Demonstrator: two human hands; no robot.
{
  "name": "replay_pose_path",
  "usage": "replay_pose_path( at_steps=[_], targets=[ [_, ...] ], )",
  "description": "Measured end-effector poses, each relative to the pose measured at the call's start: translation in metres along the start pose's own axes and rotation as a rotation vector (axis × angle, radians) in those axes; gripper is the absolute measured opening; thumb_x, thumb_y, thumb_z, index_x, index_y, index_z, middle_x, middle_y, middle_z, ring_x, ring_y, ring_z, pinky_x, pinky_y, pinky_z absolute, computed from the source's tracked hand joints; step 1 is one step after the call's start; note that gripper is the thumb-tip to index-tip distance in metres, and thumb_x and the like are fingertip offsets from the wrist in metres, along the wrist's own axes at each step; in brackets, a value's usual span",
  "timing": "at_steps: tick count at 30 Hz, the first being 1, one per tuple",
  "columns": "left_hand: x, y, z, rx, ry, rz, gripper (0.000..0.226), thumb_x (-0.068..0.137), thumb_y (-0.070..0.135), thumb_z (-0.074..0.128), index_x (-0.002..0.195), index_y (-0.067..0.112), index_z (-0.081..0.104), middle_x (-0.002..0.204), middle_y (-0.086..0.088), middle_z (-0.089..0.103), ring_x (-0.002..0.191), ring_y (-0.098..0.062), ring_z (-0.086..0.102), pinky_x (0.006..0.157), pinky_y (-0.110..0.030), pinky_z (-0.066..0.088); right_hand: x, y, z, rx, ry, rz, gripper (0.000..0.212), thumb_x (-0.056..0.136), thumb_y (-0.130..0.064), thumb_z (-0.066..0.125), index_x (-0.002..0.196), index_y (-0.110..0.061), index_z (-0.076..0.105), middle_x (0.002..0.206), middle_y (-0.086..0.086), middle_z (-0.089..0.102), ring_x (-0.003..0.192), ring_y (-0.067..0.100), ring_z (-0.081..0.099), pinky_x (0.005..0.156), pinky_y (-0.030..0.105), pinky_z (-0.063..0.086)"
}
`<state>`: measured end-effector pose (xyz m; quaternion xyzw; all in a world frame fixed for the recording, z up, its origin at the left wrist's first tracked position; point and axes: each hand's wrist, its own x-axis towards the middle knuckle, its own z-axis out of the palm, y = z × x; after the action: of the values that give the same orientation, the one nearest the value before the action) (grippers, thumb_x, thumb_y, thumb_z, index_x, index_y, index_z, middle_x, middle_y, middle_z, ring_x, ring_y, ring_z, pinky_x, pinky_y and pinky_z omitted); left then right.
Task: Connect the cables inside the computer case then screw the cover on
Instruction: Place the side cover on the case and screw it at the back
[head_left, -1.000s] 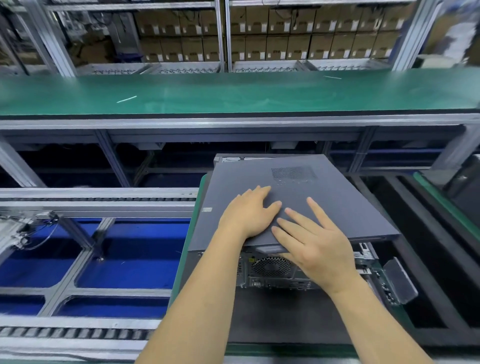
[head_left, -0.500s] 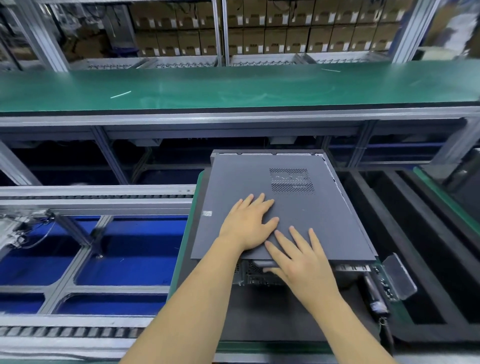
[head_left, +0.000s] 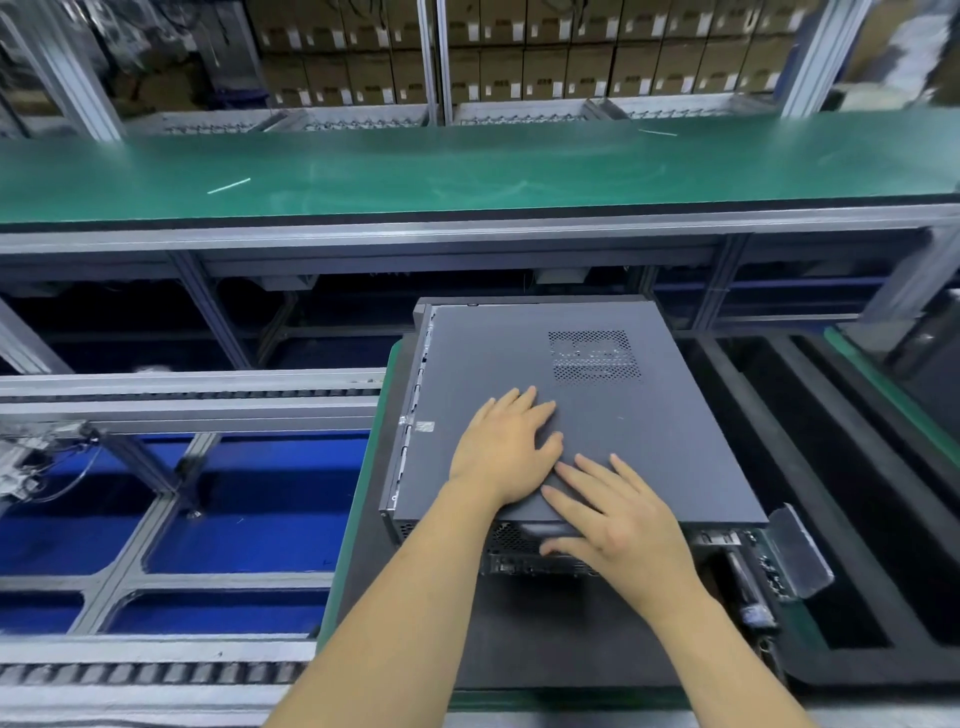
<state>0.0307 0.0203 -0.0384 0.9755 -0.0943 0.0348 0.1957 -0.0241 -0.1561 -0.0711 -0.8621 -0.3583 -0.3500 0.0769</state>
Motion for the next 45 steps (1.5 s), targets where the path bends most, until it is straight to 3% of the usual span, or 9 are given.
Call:
replay_pose_path(
  at_steps=[11, 25, 28, 31, 32, 34, 36, 42, 45],
  targets=[
    [0.013, -0.005, -0.020, 0.129, -0.061, -0.060, 0.056, 0.098, 0.052, 0.034, 0.151, 0.033, 0.034, 0.163, 0.001, 0.023, 0.150, -0.023, 0.017, 0.122, -0.042, 0.012, 0.014, -0.008, -0.012, -0.015, -0.028, 0.024, 0.056, 0.057, -0.029, 0.098, 0.108, -0.016, 0.079, 0.115, 0.004, 0.075, 0.106, 0.028, 0.072, 0.087, 0.052, 0.059],
    [-0.009, -0.014, 0.001, 0.097, -0.029, -0.102, 0.056, 0.101, 0.051, 0.030, 0.154, 0.034, 0.025, 0.166, 0.006, 0.013, 0.152, -0.017, 0.007, 0.124, -0.038, 0.004, 0.011, -0.014, -0.007, 0.099, -0.183, 0.056, 0.055, 0.058, -0.046, 0.095, 0.101, -0.015, 0.081, 0.112, 0.003, 0.076, 0.103, 0.028, 0.073, 0.086, 0.050, 0.059],
    [-0.006, -0.020, -0.002, 0.075, -0.060, -0.093, 0.056, 0.101, 0.051, 0.033, 0.154, 0.035, 0.027, 0.166, 0.007, 0.013, 0.152, -0.015, 0.007, 0.123, -0.035, 0.002, 0.025, -0.017, -0.013, 0.189, -0.216, 0.131, 0.056, 0.077, -0.069, 0.065, 0.096, -0.018, 0.080, 0.104, -0.003, 0.076, 0.099, 0.025, 0.070, 0.090, 0.043, 0.056],
    [-0.006, -0.021, -0.001, 0.078, -0.061, -0.089, 0.056, 0.101, 0.052, 0.032, 0.154, 0.035, 0.027, 0.166, 0.007, 0.013, 0.152, -0.015, 0.007, 0.123, -0.035, 0.003, 0.050, 0.015, -0.019, 0.262, -0.078, 0.382, 0.052, 0.097, -0.058, 0.040, 0.098, -0.021, 0.078, 0.105, -0.002, 0.074, 0.105, 0.023, 0.063, 0.100, 0.046, 0.047],
    [-0.006, -0.021, -0.001, 0.077, -0.055, -0.086, 0.056, 0.101, 0.052, 0.031, 0.154, 0.034, 0.027, 0.166, 0.007, 0.013, 0.152, -0.015, 0.007, 0.123, -0.035, 0.003, 0.058, 0.033, -0.019, 0.236, -0.113, 0.500, 0.050, 0.100, -0.053, 0.038, 0.114, -0.023, 0.074, 0.123, 0.002, 0.069, 0.123, 0.026, 0.057, 0.111, 0.049, 0.038],
    [-0.006, -0.021, -0.002, 0.074, -0.049, -0.082, 0.056, 0.101, 0.051, 0.031, 0.154, 0.034, 0.027, 0.165, 0.007, 0.014, 0.152, -0.015, 0.007, 0.123, -0.035, 0.003, 0.063, 0.061, -0.012, 0.121, -0.458, 0.645, 0.056, 0.103, -0.057, 0.027, 0.151, -0.033, 0.044, 0.161, 0.005, 0.034, 0.152, 0.027, 0.020, 0.124, 0.050, 0.010],
    [-0.007, -0.020, -0.001, 0.075, -0.044, -0.084, 0.055, 0.101, 0.051, 0.032, 0.153, 0.034, 0.028, 0.165, 0.007, 0.015, 0.152, -0.016, 0.008, 0.124, -0.036, 0.004, 0.053, 0.072, 0.003, 0.052, -0.774, 0.644, 0.065, 0.100, -0.067, 0.016, 0.159, -0.040, 0.016, 0.169, 0.001, 0.006, 0.156, 0.026, -0.001, 0.125, 0.050, 0.000],
    [0.012, -0.021, -0.011, 0.161, 0.011, -0.053, 0.051, 0.097, 0.052, 0.040, 0.143, 0.033, 0.043, 0.152, 0.005, 0.038, 0.142, -0.021, 0.028, 0.113, -0.040, 0.023, 0.078, 0.104, 0.021, -0.052, -0.663, 0.593, 0.061, 0.099, -0.064, 0.025, 0.144, -0.031, 0.048, 0.143, 0.009, 0.047, 0.131, 0.032, 0.044, 0.114, 0.045, 0.032],
    [0.021, -0.033, -0.010, 0.181, -0.073, -0.173, 0.063, 0.096, 0.062, 0.026, 0.155, 0.040, 0.019, 0.165, -0.001, 0.012, 0.152, -0.024, 0.004, 0.122, -0.042, 0.006, 0.083, 0.112, 0.040, -0.030, -0.828, 0.641, 0.074, 0.097, -0.071, 0.009, 0.160, -0.032, 0.010, 0.168, 0.014, 0.002, 0.155, 0.032, 0.002, 0.125, 0.047, 0.002]
  ],
)
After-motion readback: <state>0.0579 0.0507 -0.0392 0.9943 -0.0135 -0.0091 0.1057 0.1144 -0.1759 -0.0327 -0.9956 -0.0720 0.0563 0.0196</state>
